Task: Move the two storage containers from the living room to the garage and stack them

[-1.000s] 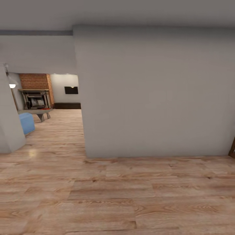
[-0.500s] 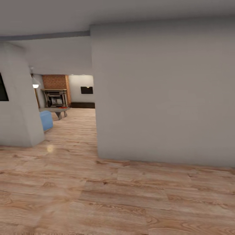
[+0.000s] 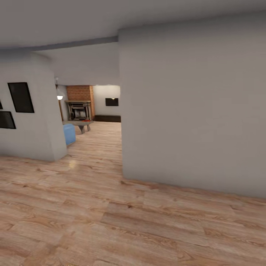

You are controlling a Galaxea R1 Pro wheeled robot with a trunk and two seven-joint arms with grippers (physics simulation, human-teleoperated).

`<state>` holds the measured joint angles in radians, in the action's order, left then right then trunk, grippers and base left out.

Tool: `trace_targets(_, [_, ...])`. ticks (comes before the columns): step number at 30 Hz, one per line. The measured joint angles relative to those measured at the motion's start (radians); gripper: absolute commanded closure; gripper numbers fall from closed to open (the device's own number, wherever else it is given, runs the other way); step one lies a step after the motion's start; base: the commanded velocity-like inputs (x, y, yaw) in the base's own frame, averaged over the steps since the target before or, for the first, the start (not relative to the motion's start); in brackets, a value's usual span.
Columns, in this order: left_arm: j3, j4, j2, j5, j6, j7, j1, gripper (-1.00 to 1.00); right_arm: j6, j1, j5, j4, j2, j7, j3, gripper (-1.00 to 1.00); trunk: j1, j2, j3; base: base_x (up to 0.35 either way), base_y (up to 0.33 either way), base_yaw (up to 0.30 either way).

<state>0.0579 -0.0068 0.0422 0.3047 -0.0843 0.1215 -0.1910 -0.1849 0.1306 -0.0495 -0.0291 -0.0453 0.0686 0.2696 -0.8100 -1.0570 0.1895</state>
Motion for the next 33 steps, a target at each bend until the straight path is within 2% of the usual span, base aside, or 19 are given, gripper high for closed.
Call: trace_targets(33, [-0.001,0.0,-0.003,0.003,0.005,0.0,0.0,-1.0,0.008,0.0,0.005,0.0,0.002,0.006,0.005,-1.0,0.0,0.0,0.0,0.309,0.0,0.004])
